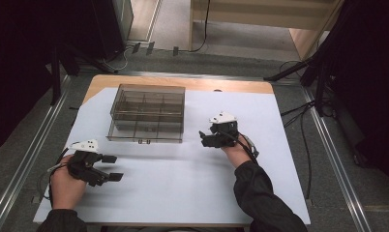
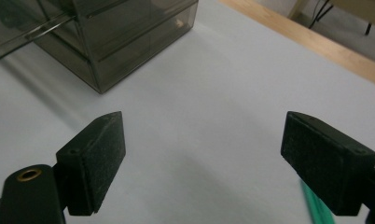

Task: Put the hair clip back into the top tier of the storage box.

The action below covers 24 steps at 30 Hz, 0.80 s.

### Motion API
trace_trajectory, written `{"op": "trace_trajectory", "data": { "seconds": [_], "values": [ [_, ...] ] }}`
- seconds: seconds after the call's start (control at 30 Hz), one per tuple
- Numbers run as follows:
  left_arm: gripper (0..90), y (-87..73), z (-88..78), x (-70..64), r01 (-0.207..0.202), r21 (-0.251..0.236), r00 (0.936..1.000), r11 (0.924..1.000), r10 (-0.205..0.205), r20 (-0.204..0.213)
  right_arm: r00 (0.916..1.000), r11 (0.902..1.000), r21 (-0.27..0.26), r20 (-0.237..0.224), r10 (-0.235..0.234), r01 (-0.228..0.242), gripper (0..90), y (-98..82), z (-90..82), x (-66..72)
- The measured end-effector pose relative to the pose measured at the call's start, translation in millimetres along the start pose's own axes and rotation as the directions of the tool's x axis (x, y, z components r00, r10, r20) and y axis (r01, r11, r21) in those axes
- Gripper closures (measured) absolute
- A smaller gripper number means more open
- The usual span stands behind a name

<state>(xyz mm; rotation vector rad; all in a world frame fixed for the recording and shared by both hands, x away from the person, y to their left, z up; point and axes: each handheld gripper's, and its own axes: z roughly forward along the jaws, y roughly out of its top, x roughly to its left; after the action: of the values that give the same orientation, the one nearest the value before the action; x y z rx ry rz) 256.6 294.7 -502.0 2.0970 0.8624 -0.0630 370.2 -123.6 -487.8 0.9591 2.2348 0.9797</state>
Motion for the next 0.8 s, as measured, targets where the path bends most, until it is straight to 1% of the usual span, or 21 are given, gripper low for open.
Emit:
{"op": "trace_trajectory", "data": {
  "seconds": [0.07, 0.1, 0.17, 0.2, 0.23, 0.33, 0.37, 0.4, 0.43, 0.47, 0.5, 0.53, 0.57, 0.63, 0.73, 0.77, 0.8],
  "values": [
    [18.0, -0.6, -0.1, -0.3, 0.001, 0.003, 1.0, 1.0, -0.001, -0.003, 0.9997, 0.9994, 0.022, 0.003, -0.026, 0.026, 16.9, -1.1, -0.2, -0.7],
    [18.0, -0.7, 0.0, -0.7, 0.002, 0.005, 1.0, 1.0, -0.002, -0.005, 0.9997, 0.999, 0.038, -0.001, -0.026, 0.026, 17.9, -1.9, 0.6, -1.2],
    [18.0, -0.7, 0.1, -1.3, 0.001, 0.005, 1.0, 1.0, -0.001, -0.004, 0.9999, 0.9978, 0.066, -0.014, -0.002, 0.003, 18.0, -3.3, 2.1, -1.2],
    [18.1, -0.7, 0.1, -1.3, 0.001, 0.005, 1.0, 1.0, -0.001, -0.004, 0.9999, 0.9978, 0.066, -0.014, -0.002, 0.003, 18.0, -3.3, 2.1, -1.2],
    [18.0, -0.6, 0.7, -1.5, -0.003, 0.006, 1.0, 1.0, 0.003, -0.002, 0.9992, 0.9948, 0.101, -0.039, 0.012, -0.008, 18.5, -4.4, 4.5, -1.2],
    [18.0, -0.9, 1.1, -1.4, -0.003, 0.016, 1.0, 0.9999, 0.003, 0.001, 0.998, 0.9929, 0.118, -0.061, 0.017, -0.01, 18.3, -4.0, 6.5, -0.7],
    [18.0, -0.9, 1.1, -1.4, -0.003, 0.016, 1.0, 0.9999, 0.003, 0.001, 0.997, 0.9913, 0.13, -0.071, 0.032, -0.022, 17.8, -3.4, 6.5, -0.8],
    [18.0, -1.1, 1.1, -1.7, -0.002, 0.011, 1.0, 0.9999, 0.002, 0.001, 0.9939, 0.988, 0.148, -0.093, 0.059, -0.045, 16.1, -2.7, 6.9, -1.4],
    [18.1, -1.1, 1.1, -1.7, -0.002, 0.011, 1.0, 0.9999, 0.002, 0.0, 0.9912, 0.9851, 0.157, -0.1, 0.086, -0.069, 15.3, -1.9, 7.1, -1.4],
    [18.0, -1.1, 0.9, -1.7, -0.004, 0.014, 1.0, 0.9999, 0.004, 0.002, 0.9899, 0.9835, 0.164, -0.106, 0.095, -0.077, 14.8, -1.2, 6.5, -2.1],
    [18.0, -1.1, 0.9, -1.7, -0.004, 0.014, 1.0, 0.9999, 0.004, 0.002, 0.9899, 0.9835, 0.164, -0.106, 0.095, -0.077, 14.8, -1.2, 6.5, -2.1],
    [18.0, -1.1, 0.9, -1.9, -0.004, 0.013, 1.0, 0.9999, 0.004, 0.002, 0.9873, 0.983, 0.162, -0.119, 0.105, -0.085, 12.9, -0.6, 6.0, -2.2],
    [18.0, -1.2, 0.8, -2.1, -0.002, 0.01, 1.0, 0.9999, 0.002, -0.001, 0.9841, 0.9835, 0.153, -0.134, 0.117, -0.096, 12.9, 0.7, 4.6, -1.5],
    [18.0, -1.5, 0.7, -1.9, -0.002, 0.007, 1.0, 1.0, 0.002, 0.0, 0.9841, 0.9838, 0.149, -0.132, 0.119, -0.099, 12.9, 1.7, 4.1, -1.6],
    [18.0, -1.8, 0.4, -2.0, 0.001, 0.008, 1.0, 1.0, -0.001, 0.0, 0.9842, 0.9825, 0.137, -0.107, 0.141, -0.126, 13.1, 3.3, 3.6, -1.1],
    [18.0, -1.8, 0.4, -2.1, 0.001, 0.008, 1.0, 1.0, -0.001, 0.0, 0.9827, 0.9803, 0.138, -0.099, 0.156, -0.142, 13.1, 3.9, 3.8, -1.3],
    [18.0, -1.8, 0.4, -2.2, 0.001, 0.008, 1.0, 1.0, -0.001, 0.001, 0.9793, 0.9758, 0.143, -0.094, 0.18, -0.165, 13.1, 4.7, 4.1, -2.6]
  ]
}}
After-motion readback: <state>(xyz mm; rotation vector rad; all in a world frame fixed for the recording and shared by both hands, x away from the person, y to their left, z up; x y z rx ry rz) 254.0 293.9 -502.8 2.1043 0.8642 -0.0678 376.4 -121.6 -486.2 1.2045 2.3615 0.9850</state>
